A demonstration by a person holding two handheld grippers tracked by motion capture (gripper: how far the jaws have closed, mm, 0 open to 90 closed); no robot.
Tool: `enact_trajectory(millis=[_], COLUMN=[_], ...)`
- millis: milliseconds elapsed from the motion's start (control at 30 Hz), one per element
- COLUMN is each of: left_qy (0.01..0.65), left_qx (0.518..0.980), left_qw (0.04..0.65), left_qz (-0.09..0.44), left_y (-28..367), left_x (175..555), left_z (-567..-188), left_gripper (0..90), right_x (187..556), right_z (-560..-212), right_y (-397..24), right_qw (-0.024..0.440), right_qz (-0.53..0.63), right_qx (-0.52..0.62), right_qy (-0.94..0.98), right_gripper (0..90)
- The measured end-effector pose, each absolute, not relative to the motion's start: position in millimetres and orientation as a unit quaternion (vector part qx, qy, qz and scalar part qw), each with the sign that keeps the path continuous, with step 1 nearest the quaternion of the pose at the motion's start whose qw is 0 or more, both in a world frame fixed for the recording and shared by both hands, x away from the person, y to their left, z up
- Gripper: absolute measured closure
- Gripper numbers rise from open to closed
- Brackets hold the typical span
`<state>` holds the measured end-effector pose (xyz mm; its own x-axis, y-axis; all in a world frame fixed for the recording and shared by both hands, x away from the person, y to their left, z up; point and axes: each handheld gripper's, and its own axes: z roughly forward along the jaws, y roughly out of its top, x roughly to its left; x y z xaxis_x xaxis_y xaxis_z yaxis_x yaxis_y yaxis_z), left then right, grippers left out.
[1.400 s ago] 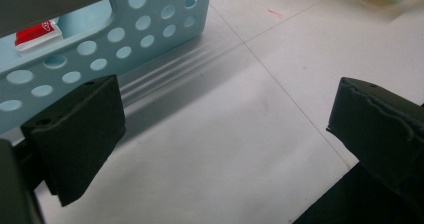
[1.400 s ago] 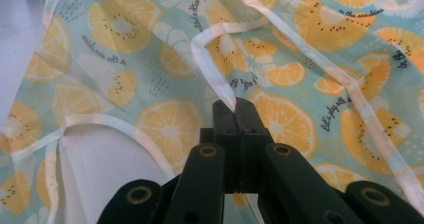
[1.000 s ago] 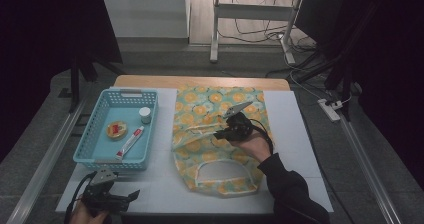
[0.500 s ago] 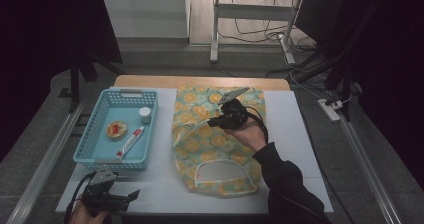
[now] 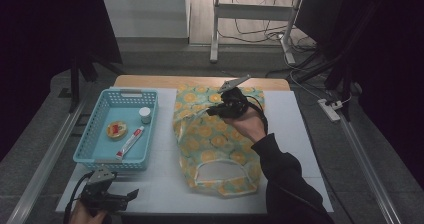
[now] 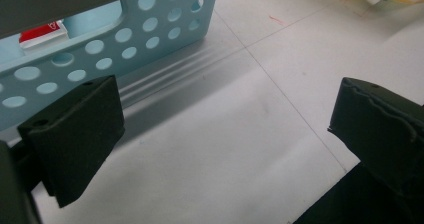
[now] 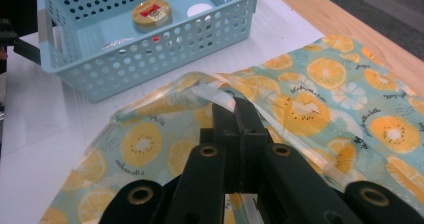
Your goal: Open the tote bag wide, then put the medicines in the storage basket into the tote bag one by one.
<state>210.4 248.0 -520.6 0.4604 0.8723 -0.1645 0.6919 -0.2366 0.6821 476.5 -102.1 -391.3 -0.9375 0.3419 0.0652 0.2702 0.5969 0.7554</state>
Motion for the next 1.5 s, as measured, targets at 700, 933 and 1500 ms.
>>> enact_trajectory(millis=[700, 933, 1500], left_qy=[0.505, 0.505, 0.513], left_qx=[0.773, 0.773, 0.763], left_qw=[0.365, 0.366, 0.379], left_qz=[0.119, 0.119, 0.107], left_y=[250, 250, 255], left_x=[211, 211, 211], left_z=[-521, -521, -521], left_gripper=[0.5, 0.5, 0.1], right_x=[488, 492, 492], right_z=[-371, -367, -372], right_y=[-99, -99, -97], right_qw=[0.067, 0.068, 0.064], right_qz=[0.431, 0.435, 0.435], right_qx=[0.174, 0.178, 0.175], right_qy=[0.883, 0.880, 0.881], right_gripper=[90.0, 90.0, 90.0])
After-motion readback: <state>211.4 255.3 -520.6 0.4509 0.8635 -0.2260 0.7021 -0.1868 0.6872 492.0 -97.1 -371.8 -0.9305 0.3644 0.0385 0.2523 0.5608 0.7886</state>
